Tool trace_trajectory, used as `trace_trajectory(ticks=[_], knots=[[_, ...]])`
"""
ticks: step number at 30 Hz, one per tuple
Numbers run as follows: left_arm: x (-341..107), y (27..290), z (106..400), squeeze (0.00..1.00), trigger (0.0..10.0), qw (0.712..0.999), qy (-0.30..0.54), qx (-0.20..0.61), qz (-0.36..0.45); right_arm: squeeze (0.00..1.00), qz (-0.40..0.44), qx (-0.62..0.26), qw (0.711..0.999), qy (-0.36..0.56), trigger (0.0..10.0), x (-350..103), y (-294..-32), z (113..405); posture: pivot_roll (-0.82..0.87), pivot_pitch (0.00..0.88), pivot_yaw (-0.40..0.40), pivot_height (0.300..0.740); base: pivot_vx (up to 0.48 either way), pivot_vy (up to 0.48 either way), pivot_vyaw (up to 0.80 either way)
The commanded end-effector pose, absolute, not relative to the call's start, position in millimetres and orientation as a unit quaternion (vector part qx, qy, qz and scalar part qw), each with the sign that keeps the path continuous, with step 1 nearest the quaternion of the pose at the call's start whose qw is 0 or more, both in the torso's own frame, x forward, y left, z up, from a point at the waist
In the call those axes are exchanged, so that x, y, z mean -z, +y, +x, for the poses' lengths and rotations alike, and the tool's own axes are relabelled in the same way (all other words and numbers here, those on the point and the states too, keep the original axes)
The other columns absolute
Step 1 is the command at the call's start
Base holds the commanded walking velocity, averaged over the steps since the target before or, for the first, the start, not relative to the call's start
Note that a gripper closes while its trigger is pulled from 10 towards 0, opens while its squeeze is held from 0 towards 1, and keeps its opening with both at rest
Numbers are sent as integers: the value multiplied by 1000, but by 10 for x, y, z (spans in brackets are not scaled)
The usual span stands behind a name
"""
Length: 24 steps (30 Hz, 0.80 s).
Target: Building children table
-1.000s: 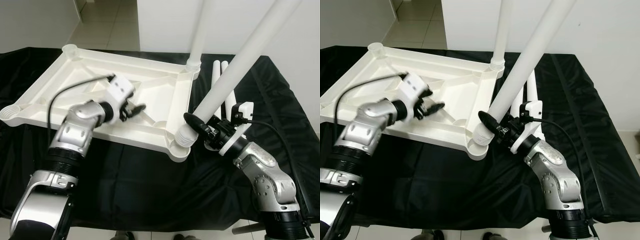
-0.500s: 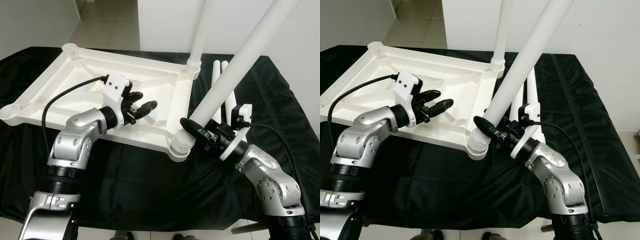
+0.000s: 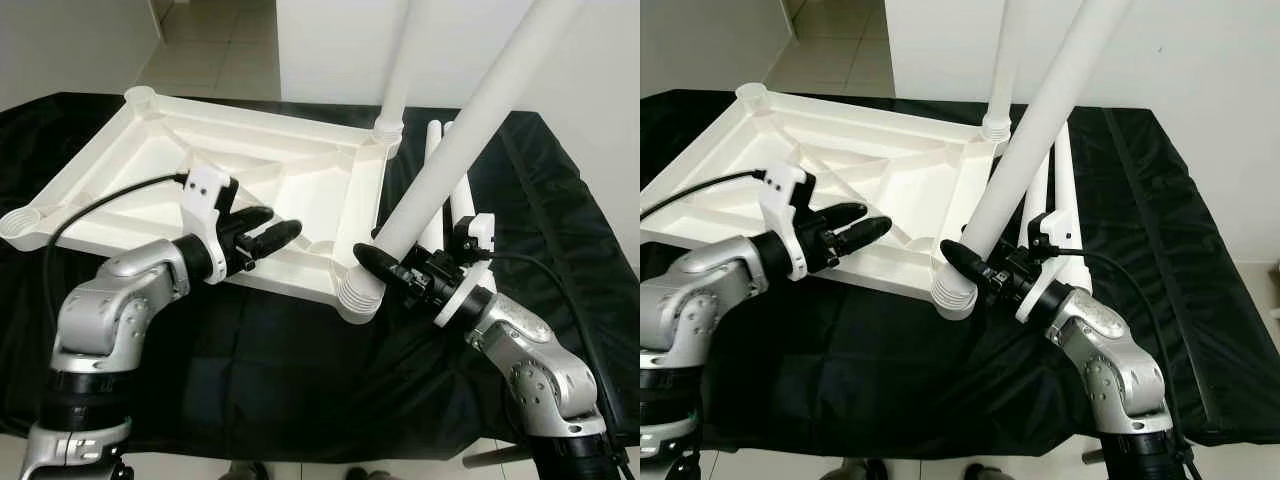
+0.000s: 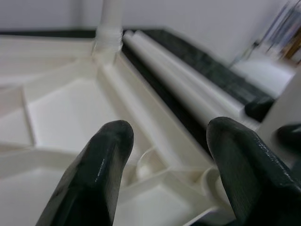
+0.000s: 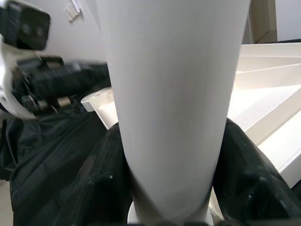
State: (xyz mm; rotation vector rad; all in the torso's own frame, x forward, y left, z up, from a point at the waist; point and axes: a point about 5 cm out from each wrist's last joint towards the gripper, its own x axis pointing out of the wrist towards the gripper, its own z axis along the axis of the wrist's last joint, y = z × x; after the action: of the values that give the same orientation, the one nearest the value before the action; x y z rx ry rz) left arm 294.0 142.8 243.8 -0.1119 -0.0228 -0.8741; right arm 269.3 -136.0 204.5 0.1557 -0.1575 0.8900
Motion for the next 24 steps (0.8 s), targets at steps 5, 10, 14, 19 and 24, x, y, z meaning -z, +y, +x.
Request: trace_trajectory(ticks=[5,10,14,19,24], knots=[[-2364,1710,3071,0,10000,946,-6,305,-108,0,75,-429,896,-83,10000,-2054,-1341,2671,-51,155,26,740,0,0,0],[-1928,1799,2914,0,10000,953,87,284,-68,0,76,-429,896,-85,10000,-2052,-1323,2659,-60,152,36,740,0,0,0],[-1741,1720,2762,0,10000,945,120,304,-16,0,76,-426,897,-86,10000,-2051,-1331,2655,-54,148,33,740,0,0,0],[-1660,1484,2599,0,10000,925,119,359,42,0,75,-423,899,-88,10000,-2050,-1339,2660,-48,146,29,740,0,0,0],[-1738,1201,2496,0,10000,907,81,413,32,0,71,-410,904,-101,10000,-2069,-1329,2694,-47,143,25,740,0,0,0]])
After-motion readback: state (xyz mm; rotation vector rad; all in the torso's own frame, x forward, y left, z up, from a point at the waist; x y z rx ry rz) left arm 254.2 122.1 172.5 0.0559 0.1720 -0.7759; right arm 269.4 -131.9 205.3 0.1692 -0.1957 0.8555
